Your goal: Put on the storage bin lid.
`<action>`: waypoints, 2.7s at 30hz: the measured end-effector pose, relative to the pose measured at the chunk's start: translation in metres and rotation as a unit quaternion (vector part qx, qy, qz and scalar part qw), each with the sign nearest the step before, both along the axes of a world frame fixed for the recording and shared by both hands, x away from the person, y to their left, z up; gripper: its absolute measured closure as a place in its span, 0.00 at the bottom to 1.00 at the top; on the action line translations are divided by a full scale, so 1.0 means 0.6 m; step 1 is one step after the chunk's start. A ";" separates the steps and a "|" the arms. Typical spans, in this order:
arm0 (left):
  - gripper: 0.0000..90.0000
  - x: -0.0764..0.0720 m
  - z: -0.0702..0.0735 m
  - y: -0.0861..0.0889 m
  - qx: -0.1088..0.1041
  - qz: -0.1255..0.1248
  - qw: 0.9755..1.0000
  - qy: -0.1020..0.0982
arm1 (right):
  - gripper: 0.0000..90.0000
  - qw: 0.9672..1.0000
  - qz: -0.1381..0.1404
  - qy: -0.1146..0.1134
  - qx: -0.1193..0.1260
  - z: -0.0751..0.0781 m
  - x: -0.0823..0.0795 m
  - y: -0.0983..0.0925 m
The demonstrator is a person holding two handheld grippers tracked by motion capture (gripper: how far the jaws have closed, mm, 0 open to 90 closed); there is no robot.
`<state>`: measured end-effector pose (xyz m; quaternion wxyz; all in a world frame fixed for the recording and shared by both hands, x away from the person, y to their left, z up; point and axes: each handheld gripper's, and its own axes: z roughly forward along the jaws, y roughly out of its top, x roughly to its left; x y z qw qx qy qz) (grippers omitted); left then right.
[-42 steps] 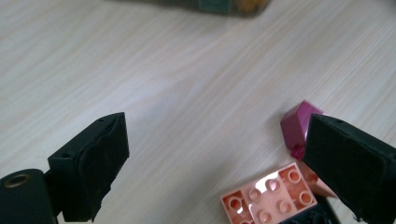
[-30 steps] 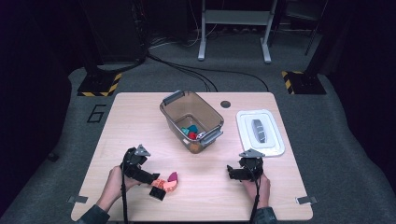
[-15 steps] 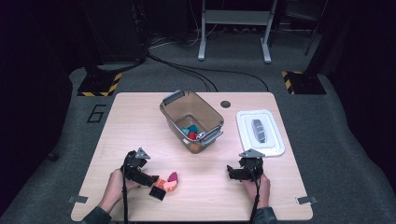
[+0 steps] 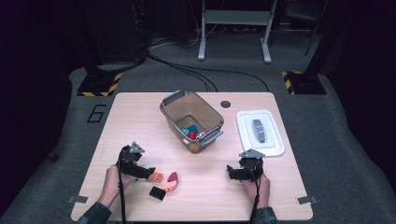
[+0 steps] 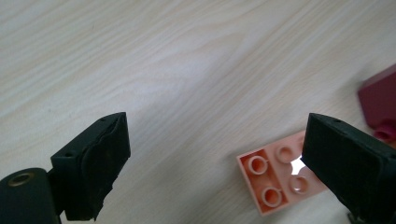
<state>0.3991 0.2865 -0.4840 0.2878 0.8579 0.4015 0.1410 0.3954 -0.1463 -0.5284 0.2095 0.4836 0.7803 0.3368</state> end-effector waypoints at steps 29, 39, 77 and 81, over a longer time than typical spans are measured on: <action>0.32 -0.024 -0.019 -0.018 0.012 -0.144 0.989 0.036 | 0.09 1.000 0.000 0.000 0.000 0.000 0.000 0.000; 0.58 -0.028 -0.030 -0.023 0.021 -0.141 0.990 0.025 | 0.09 1.000 0.000 0.000 0.000 0.000 0.000 0.000; 0.65 0.001 0.078 -0.006 -0.025 -0.081 0.996 -0.008 | 0.09 1.000 0.000 0.000 0.000 0.000 0.000 0.000; 0.65 0.006 0.095 -0.010 -0.022 -0.078 0.997 -0.014 | 0.09 1.000 0.000 0.000 0.000 0.000 0.000 0.000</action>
